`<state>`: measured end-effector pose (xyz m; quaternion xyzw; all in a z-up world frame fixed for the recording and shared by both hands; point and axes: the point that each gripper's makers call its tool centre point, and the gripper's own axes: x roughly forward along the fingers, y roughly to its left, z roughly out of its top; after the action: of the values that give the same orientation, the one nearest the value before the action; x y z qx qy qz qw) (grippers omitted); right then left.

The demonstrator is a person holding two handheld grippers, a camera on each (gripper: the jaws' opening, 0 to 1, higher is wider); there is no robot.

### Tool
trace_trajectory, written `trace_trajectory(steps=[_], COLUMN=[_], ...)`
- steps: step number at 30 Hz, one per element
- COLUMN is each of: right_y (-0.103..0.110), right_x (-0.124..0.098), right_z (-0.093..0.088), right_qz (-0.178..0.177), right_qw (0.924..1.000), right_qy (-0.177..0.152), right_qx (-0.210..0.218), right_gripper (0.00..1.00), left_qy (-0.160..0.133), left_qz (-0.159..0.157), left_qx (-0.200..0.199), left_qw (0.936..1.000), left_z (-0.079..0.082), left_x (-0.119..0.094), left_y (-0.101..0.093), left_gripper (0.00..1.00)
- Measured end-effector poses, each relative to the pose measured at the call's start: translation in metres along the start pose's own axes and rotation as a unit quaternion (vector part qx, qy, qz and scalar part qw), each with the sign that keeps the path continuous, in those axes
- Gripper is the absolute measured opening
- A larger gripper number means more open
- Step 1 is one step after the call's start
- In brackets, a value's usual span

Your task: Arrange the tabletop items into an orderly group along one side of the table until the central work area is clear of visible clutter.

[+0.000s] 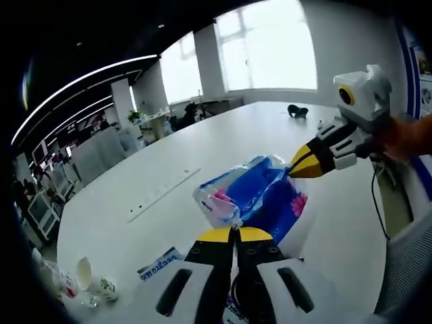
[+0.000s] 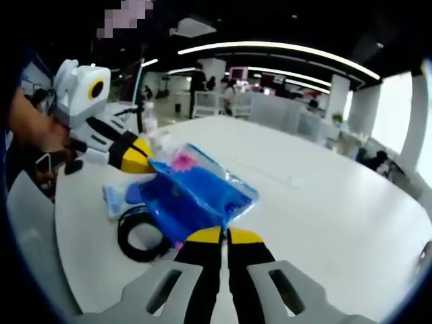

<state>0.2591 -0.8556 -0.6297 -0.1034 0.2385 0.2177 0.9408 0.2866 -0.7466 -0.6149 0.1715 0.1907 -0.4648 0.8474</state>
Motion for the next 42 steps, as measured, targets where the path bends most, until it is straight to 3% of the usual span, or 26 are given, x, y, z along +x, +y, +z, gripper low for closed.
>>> trace_trajectory(steps=[26, 42], right_y=[-0.035, -0.047], right_x=[0.028, 0.05], right_z=[-0.004, -0.008], right_qz=[0.012, 0.017], right_qw=[0.9998, 0.9993], right_qy=[0.015, 0.033], right_qx=[-0.001, -0.005], right_gripper=[0.0, 0.0], left_qy=[0.002, 0.001], left_qz=[0.002, 0.006], left_qx=[-0.031, -0.054], left_qw=[0.9995, 0.9985], left_z=[0.005, -0.001], left_x=[0.042, 0.058], left_y=[0.019, 0.03], left_gripper=[0.0, 0.0])
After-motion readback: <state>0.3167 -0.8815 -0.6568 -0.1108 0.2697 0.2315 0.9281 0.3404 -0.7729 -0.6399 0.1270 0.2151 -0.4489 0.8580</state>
